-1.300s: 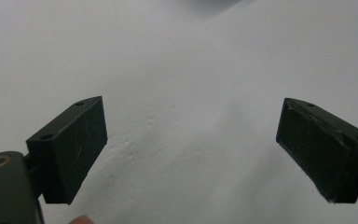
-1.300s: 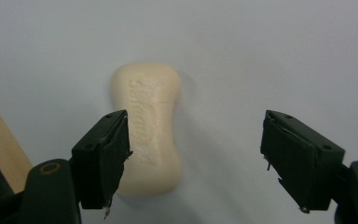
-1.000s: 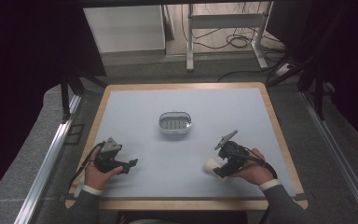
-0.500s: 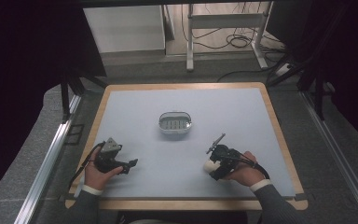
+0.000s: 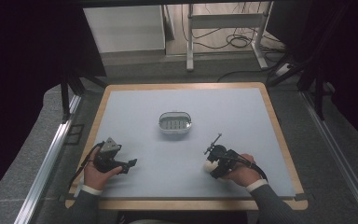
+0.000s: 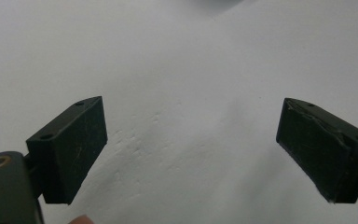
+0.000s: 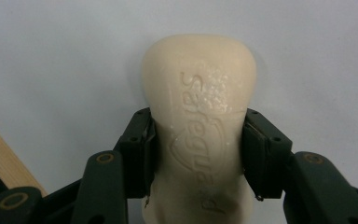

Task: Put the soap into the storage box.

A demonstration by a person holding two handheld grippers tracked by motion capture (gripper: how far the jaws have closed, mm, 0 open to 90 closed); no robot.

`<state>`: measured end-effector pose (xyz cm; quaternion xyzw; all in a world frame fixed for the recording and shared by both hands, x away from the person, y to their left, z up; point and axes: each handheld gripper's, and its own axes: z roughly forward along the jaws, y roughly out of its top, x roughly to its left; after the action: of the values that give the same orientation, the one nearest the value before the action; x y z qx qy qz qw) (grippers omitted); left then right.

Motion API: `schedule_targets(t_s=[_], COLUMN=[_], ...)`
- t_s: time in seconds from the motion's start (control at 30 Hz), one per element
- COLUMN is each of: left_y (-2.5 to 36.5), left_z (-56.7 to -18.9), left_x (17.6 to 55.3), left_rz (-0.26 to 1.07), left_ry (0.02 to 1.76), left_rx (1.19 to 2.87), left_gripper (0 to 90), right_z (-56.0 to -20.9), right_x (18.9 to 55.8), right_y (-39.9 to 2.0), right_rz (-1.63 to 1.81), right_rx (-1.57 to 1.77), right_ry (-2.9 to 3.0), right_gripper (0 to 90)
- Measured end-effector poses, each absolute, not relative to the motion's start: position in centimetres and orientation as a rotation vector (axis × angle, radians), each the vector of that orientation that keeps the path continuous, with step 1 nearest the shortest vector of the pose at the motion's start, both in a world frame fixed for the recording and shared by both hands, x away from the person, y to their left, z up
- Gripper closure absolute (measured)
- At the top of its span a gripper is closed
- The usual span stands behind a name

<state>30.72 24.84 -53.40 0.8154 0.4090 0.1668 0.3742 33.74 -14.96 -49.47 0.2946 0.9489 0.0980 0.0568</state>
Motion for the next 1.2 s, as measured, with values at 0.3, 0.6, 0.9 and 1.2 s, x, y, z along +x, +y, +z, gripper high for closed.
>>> schedule_targets(t_s=[0.3,0.6,0.9,1.2], left_y=[24.8,24.8,24.6,24.8], left_z=[-53.5,-53.5,-53.6,-53.6], left_x=[30.8,30.8,30.9,30.8], left_rz=[0.428,0.428,0.426,0.423], left_ry=[1.048,1.048,1.040,1.044], left_rx=[2.089,2.093,2.109,2.098], left_gripper=[9.0,9.1,9.1,9.0], right_z=[-48.6,-46.2,-44.6,-43.5], right_x=[34.2,34.7,35.8,37.3], right_y=[-15.5,-15.8,-15.4,-14.3], right_rz=[0.320,0.360,0.429,0.458], right_rx=[0.903,0.861,0.805,0.767], right_ry=[2.911,2.886,2.862,2.851], right_gripper=[49.7,49.7,49.6,49.6])
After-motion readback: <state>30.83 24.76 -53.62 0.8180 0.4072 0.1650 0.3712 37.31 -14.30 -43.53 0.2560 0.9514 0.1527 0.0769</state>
